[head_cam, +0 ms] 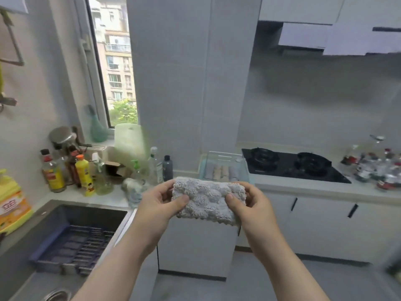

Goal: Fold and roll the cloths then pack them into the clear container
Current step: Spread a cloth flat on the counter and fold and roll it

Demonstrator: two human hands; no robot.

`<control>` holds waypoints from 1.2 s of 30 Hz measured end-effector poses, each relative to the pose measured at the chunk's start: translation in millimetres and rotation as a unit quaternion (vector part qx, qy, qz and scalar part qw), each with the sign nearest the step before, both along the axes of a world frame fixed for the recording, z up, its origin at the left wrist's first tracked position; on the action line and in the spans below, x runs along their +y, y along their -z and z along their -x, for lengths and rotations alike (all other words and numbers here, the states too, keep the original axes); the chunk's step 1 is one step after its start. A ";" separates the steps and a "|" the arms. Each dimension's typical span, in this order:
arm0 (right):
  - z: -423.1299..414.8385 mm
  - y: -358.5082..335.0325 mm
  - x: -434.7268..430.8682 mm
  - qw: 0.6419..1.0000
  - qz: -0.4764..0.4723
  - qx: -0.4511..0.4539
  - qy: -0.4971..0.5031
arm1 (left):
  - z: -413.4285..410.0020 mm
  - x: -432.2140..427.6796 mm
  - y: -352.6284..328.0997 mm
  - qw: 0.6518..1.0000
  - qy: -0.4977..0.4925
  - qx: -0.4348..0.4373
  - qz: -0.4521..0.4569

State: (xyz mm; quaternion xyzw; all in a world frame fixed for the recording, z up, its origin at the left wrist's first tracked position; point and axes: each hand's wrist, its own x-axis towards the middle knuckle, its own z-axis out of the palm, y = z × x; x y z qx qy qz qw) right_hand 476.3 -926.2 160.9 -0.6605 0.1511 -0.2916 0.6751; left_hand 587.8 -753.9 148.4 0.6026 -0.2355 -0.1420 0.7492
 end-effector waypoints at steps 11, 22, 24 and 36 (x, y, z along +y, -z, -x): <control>-69.1 3.8 -105.5 0.996 0.014 -0.010 0.088 | -104.9 -128.2 11.0 0.997 0.079 -0.012 -0.009; -227.1 9.5 -181.6 0.992 0.019 0.020 0.126 | -286.7 -222.3 28.2 0.991 0.125 0.048 -0.009; -243.0 16.6 -193.6 0.990 0.016 0.034 0.137 | -304.8 -239.0 32.1 0.990 0.129 0.063 -0.008; -283.4 32.1 -282.9 0.972 0.107 0.208 -0.010 | -370.2 -363.8 42.9 0.991 0.103 0.085 -0.031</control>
